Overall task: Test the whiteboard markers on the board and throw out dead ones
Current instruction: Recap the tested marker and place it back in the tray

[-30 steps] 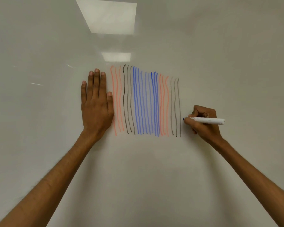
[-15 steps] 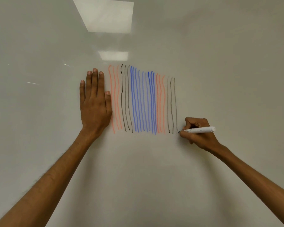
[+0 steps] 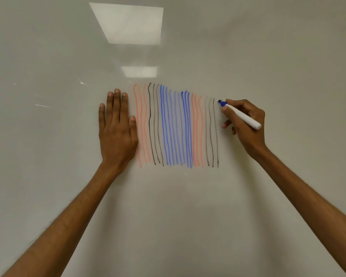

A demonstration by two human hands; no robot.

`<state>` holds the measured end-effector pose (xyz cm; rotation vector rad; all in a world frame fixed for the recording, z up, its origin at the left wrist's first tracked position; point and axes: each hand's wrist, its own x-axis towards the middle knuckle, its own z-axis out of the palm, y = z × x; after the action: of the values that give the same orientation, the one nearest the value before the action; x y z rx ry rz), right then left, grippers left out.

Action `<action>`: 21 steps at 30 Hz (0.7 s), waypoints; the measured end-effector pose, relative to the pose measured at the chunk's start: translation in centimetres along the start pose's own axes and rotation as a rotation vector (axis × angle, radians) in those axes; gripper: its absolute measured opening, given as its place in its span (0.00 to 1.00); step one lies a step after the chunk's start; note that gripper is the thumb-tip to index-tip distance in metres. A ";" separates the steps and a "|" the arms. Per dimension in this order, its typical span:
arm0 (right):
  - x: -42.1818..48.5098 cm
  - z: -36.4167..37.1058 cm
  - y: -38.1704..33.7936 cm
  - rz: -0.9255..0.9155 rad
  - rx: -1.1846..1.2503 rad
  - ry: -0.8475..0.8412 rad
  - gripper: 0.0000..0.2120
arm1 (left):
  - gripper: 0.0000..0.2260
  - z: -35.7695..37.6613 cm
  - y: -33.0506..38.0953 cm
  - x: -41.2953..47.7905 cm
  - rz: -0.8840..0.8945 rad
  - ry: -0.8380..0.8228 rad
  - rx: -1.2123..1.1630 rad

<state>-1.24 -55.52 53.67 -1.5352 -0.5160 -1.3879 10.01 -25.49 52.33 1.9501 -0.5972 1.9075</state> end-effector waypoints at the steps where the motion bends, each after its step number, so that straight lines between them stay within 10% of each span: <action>1: 0.1 0.1 0.1 0.009 0.003 0.007 0.09 | 0.25 0.0 -0.1 0.0 0.001 0.001 0.002; 21: -8.6 -2.6 3.5 0.138 -0.026 -0.053 0.01 | 0.24 0.0 0.2 -0.3 -0.024 0.042 -0.069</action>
<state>-1.97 -56.87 44.14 -1.6016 -0.4176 -1.2550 9.92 -25.70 52.01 1.8622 -0.6171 1.8834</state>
